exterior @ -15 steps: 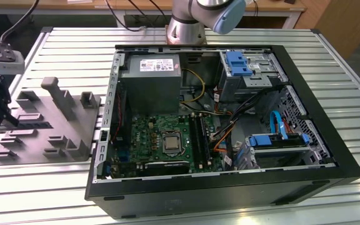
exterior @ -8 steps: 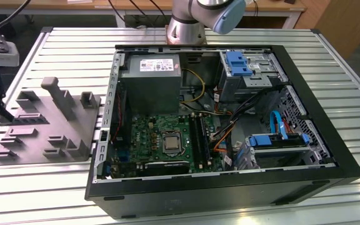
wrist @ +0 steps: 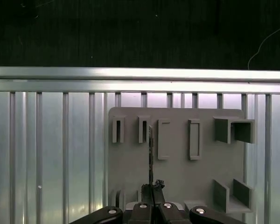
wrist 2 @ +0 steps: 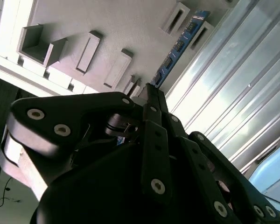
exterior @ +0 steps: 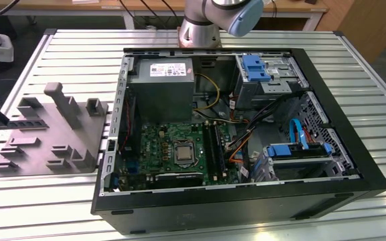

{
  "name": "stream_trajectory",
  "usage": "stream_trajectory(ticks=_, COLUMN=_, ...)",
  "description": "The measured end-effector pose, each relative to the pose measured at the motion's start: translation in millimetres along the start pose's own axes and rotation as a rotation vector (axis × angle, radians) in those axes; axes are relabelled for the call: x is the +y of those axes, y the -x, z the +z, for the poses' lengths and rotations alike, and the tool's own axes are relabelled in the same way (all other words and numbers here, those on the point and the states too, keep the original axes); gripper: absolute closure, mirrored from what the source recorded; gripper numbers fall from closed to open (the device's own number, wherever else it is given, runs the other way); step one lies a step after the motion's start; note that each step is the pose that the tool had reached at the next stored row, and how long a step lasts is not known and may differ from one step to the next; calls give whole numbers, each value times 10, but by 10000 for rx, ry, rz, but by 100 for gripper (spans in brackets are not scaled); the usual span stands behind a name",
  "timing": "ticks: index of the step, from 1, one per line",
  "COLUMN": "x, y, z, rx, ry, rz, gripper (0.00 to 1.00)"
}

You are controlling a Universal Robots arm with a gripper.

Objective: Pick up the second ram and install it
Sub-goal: 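Pick up the second ram and move it above second insertion slot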

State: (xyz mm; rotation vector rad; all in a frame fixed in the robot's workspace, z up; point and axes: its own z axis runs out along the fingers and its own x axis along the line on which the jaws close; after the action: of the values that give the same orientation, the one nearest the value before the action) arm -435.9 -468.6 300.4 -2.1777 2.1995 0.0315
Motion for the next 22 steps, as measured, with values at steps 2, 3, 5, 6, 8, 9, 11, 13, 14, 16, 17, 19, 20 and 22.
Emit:
stream_trajectory(ticks=2, x=-1, y=2, z=-49, rx=-1, ry=-1, rz=0, gripper=89)
stream_trajectory(ticks=3, x=-1, y=4, z=-74, rx=-1, ry=-1, rz=0, gripper=89)
stream_trajectory(ticks=5, x=-2, y=6, z=-125, rx=0, ry=0, rz=0, gripper=89)
stream_trajectory(ticks=6, x=-3, y=7, z=-152, rx=0, ry=0, rz=0, gripper=89)
stream_trajectory(ticks=8, x=-4, y=10, z=-207, rx=0, ry=0, rz=0, gripper=89)
stream_trajectory(ticks=9, x=-4, y=11, z=-234, rx=0, ry=0, rz=0, gripper=89)
stream_trajectory(ticks=11, x=-5, y=14, z=-289, rx=0, ry=0, rz=0, gripper=89)
stream_trajectory(ticks=13, x=-6, y=16, z=-343, rx=0, ry=0, rz=0, gripper=89)
stream_trajectory(ticks=14, x=-7, y=18, z=-372, rx=0, ry=0, rz=0, gripper=89)
stream_trajectory(ticks=16, x=-8, y=20, z=-429, rx=-1, ry=-1, rz=0, gripper=89)
stream_trajectory(ticks=17, x=-8, y=22, z=-458, rx=-1, ry=-1, rz=0, gripper=89)
stream_trajectory(ticks=19, x=-9, y=24, z=-512, rx=0, ry=0, rz=0, gripper=89)
stream_trajectory(ticks=20, x=-10, y=25, z=-539, rx=0, ry=0, rz=0, gripper=89)
stream_trajectory(ticks=22, x=-11, y=28, z=-585, rx=-1, ry=-1, rz=0, gripper=89)
